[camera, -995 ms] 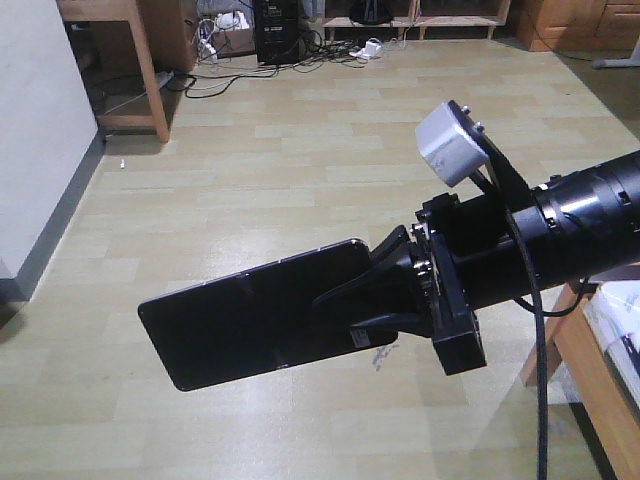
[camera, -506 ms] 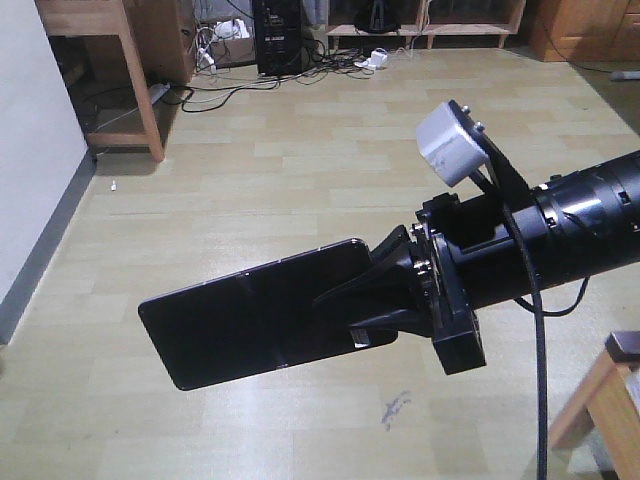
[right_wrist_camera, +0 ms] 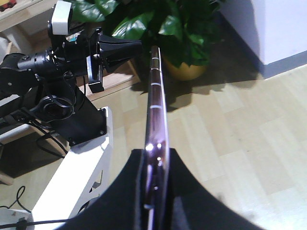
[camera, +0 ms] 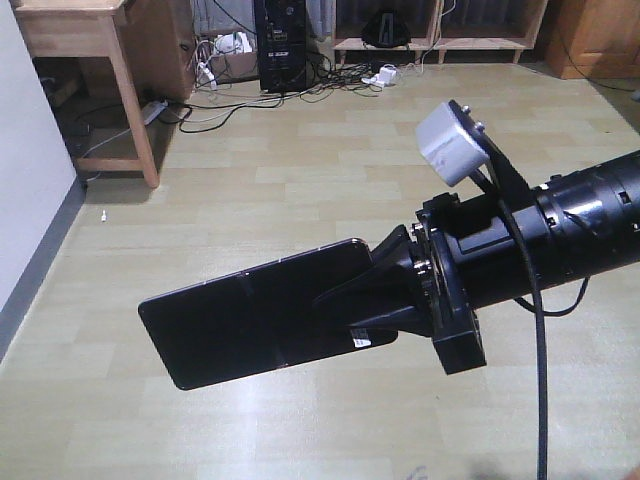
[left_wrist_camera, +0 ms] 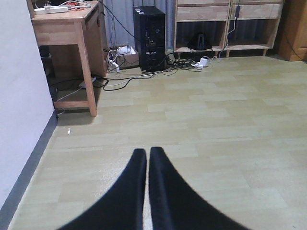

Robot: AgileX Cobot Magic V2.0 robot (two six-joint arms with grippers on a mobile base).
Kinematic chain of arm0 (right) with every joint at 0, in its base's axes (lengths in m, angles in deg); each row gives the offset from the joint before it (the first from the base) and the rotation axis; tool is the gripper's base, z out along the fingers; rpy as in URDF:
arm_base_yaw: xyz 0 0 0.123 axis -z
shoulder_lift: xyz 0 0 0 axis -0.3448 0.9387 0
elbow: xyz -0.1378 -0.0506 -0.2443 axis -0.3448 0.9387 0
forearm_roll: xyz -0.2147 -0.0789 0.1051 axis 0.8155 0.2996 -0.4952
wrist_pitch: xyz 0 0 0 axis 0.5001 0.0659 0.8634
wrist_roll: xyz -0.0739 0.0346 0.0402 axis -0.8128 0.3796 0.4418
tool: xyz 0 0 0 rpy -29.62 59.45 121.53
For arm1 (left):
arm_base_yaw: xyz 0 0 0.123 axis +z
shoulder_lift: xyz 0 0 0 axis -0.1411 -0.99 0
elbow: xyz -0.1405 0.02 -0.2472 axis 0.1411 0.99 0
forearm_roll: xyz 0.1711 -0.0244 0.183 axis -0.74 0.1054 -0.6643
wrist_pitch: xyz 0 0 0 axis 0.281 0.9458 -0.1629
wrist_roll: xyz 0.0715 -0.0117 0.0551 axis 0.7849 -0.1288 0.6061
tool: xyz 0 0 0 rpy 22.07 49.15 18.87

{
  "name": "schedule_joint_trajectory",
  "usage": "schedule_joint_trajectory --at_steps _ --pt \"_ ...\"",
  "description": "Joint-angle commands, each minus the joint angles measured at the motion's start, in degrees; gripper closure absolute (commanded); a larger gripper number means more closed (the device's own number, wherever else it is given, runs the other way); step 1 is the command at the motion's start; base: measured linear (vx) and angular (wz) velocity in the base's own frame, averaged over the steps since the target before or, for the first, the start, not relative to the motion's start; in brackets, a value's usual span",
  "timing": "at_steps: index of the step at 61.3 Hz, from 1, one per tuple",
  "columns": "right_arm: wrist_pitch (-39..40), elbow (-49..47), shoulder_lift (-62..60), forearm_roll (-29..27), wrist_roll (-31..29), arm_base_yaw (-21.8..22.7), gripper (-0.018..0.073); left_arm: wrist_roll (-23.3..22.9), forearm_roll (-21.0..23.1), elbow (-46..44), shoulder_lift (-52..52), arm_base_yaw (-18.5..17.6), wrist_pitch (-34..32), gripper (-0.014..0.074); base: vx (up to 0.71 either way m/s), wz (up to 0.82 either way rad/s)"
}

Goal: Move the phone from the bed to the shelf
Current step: 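Drive across the room carrying the phone in the right gripper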

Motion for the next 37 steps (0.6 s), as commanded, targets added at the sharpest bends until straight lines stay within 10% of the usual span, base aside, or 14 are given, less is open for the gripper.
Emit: schedule_joint_trajectory --at_steps 1,37 --pt "-4.7 -1.5 -1.9 -5.2 -0.4 0.0 0.0564 -0.2 0.6 0.1 0.3 -0.2 -4.2 0.0596 0.39 -0.01" --pt "-4.7 -1.5 -1.9 -5.2 -0.4 0.0 0.0564 -0.2 0.6 0.1 0.3 -0.2 -4.2 0.0596 0.34 -0.02"
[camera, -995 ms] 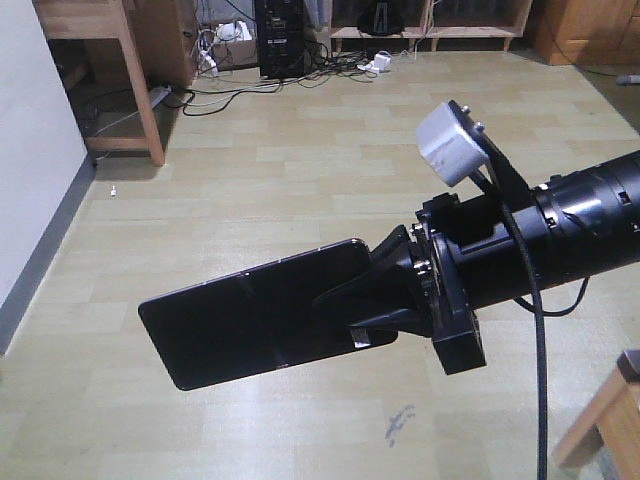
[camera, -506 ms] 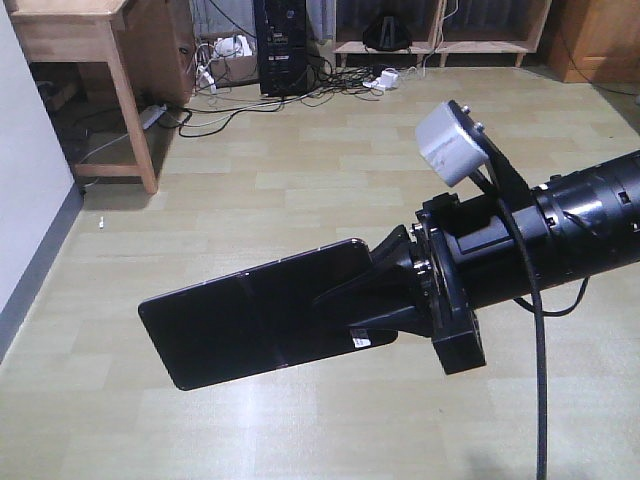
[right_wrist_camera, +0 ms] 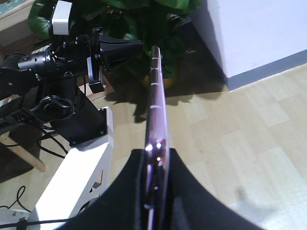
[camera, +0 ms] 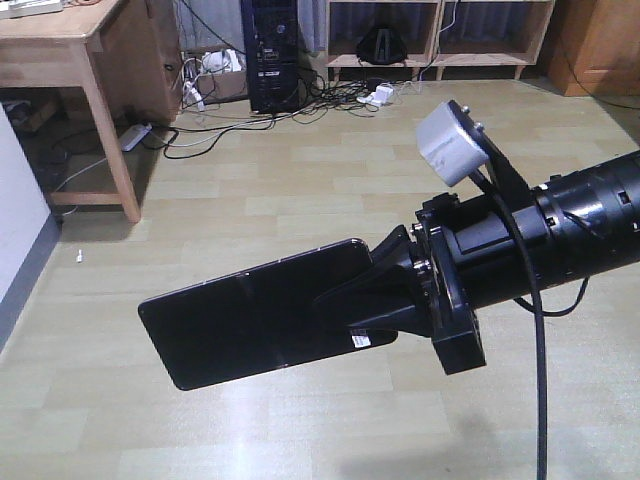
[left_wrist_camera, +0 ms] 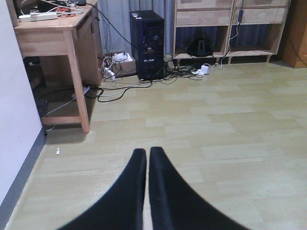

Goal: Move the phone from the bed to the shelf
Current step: 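Drive across the room carrying the phone in the right gripper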

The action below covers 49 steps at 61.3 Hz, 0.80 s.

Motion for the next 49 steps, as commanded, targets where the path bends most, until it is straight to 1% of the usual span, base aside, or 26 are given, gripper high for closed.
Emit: schedule_joint_trajectory --at_steps 1,49 --pt "-4.7 -1.5 -1.9 -5.2 -0.4 0.0 0.0564 -0.2 0.6 0.1 0.3 -0.2 -4.2 0.0596 0.29 -0.07" --pt "-4.7 -1.5 -1.9 -5.2 -0.4 0.0 0.0564 -0.2 0.6 0.1 0.3 -0.2 -4.2 0.0596 0.28 -0.11"
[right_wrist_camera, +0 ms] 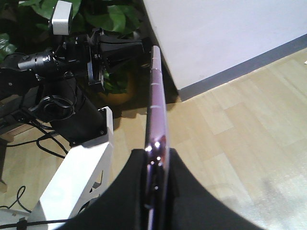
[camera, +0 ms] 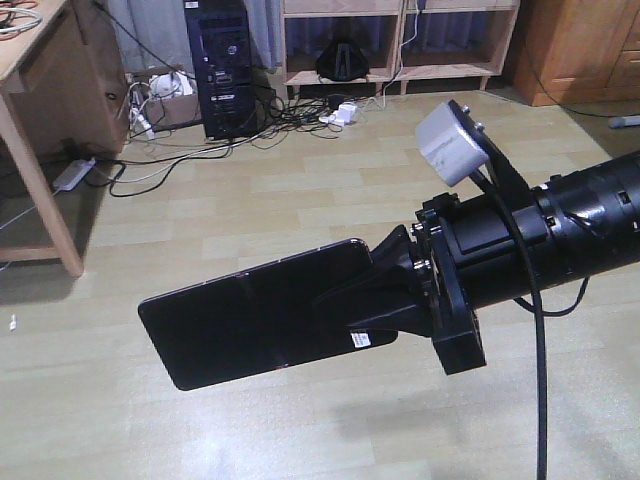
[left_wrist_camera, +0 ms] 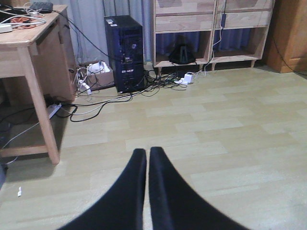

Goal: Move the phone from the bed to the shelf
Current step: 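Drive across the room carrying the phone in the right gripper, then drive toward the white desk, keeping the phone held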

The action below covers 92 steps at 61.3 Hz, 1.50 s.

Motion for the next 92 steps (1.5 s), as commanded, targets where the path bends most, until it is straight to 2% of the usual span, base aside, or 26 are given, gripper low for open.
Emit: schedule_joint_trajectory --at_steps 1,92 --pt "-4.7 -1.5 -1.9 -5.2 -0.4 0.0 0.0564 -0.2 0.6 0.1 0.3 -0.2 -4.2 0.0596 0.27 -0.12" --pt "-4.7 -1.5 -1.9 -5.2 -0.4 0.0 0.0564 -0.2 0.6 0.1 0.3 -0.2 -4.2 0.0596 0.27 -0.13"
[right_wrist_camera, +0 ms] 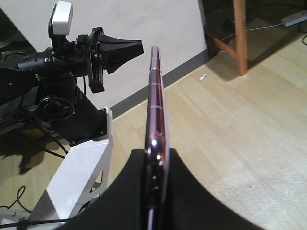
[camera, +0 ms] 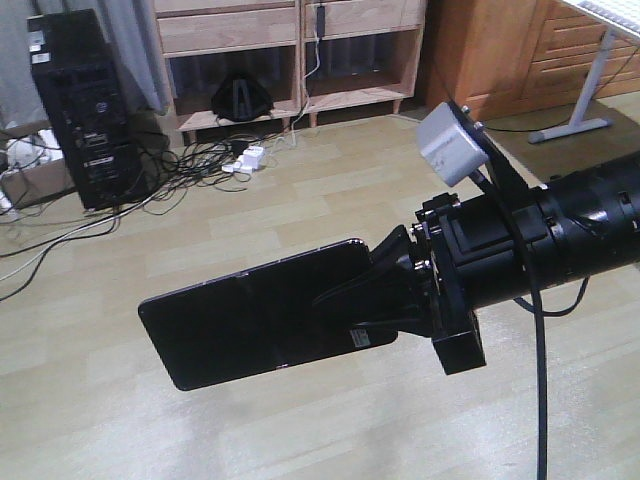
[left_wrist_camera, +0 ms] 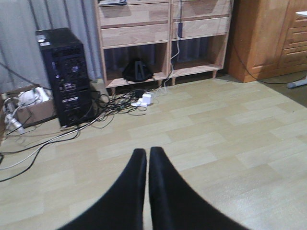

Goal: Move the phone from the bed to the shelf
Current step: 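Drive toward the white desk, keeping the phone held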

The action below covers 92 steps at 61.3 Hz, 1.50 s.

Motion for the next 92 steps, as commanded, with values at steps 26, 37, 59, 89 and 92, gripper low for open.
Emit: schedule_joint_trajectory --at_steps 26,37,59,89,92 --pt "-4.7 -1.5 -1.9 -5.2 -0.4 0.0 0.0564 -0.2 0.6 0.1 0.3 -0.2 -4.2 0.0596 0.27 -0.23" --pt "-4.7 -1.5 -1.9 -5.2 -0.4 0.0 0.0564 -0.2 0.6 0.1 0.3 -0.2 -4.2 0.0596 0.29 -0.26" --pt "-4.7 -1.5 -1.9 -5.2 -0.4 0.0 0.0564 -0.2 0.6 0.1 0.3 -0.2 -4.2 0.0596 0.29 -0.24" --pt "-4.7 -1.5 -1.9 -5.2 -0.4 0.0 0.0564 -0.2 0.6 0.1 0.3 -0.2 -4.2 0.0596 0.31 -0.14" --pt "-4.7 -1.5 -1.9 -5.2 -0.4 0.0 0.0564 -0.2 0.6 0.1 0.3 -0.2 -4.2 0.0596 0.34 -0.07"
